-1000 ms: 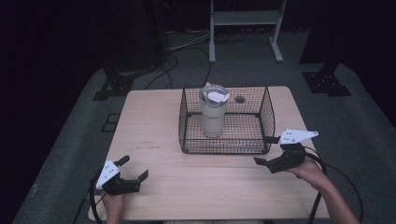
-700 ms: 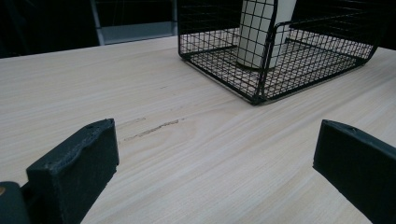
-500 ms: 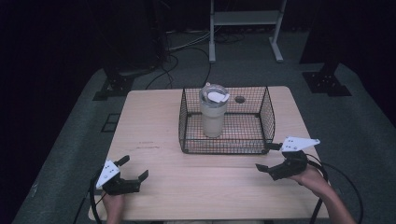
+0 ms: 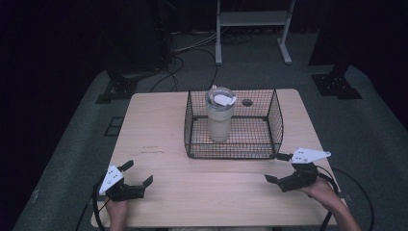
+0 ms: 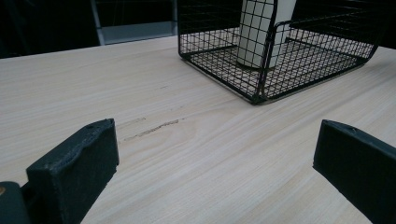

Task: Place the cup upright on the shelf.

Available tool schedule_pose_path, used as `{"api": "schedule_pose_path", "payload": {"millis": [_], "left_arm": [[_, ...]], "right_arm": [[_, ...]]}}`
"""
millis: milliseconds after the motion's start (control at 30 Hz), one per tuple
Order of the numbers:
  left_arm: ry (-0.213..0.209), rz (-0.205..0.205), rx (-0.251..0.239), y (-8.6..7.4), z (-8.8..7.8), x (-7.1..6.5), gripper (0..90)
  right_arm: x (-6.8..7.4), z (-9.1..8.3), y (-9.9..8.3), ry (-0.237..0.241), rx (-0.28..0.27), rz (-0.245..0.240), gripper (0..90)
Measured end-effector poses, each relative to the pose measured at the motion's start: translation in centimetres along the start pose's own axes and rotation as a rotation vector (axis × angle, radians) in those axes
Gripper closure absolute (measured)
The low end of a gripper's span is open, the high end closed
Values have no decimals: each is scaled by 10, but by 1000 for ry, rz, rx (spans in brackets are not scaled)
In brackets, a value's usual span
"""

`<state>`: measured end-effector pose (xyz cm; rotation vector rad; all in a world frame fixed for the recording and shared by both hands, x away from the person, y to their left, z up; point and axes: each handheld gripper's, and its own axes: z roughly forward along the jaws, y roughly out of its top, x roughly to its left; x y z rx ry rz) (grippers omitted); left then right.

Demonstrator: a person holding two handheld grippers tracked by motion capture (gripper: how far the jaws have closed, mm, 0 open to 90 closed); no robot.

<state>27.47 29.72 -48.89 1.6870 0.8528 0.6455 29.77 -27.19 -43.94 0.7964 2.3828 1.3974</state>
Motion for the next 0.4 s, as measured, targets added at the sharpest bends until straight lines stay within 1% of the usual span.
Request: {"api": "schedule_pose_path", "payload": {"millis": [300, 400], "left_arm": [[2, -5, 0, 0, 1, 1, 0], [5, -4, 7, 1, 1, 0, 0]], "right_arm": [[2, 4, -14, 0, 9, 28, 84], [3, 5, -18, -3, 10, 27, 84]]}}
